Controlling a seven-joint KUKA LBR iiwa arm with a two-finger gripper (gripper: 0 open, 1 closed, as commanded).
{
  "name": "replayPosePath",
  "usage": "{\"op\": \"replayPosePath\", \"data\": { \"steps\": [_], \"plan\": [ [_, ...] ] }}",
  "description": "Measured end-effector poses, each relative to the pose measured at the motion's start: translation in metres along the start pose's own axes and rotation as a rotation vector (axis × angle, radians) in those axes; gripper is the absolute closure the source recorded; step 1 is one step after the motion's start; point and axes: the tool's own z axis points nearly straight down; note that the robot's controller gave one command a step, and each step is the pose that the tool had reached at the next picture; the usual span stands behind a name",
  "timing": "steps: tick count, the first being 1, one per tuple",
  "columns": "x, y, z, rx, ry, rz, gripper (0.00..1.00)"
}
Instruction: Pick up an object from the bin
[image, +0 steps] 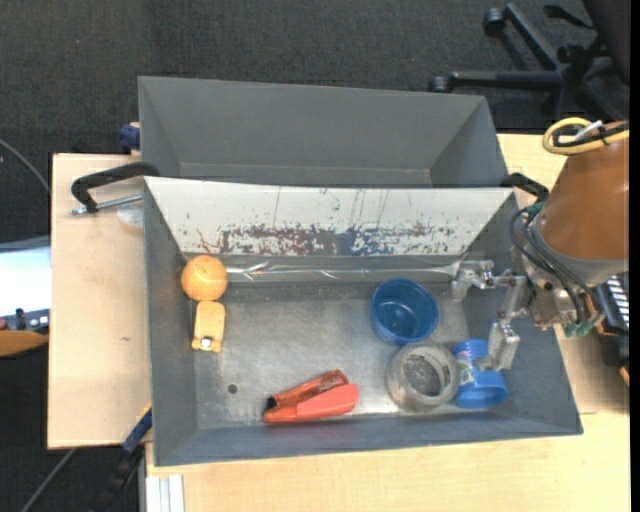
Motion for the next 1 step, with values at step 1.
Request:
{"op": "replayPosePath", "data": {
  "steps": [1],
  "plan": [
    [0.0001, 0.0262, 0.0551, 0.0, -0.001, 0.044, 0.0]
  ]
}}
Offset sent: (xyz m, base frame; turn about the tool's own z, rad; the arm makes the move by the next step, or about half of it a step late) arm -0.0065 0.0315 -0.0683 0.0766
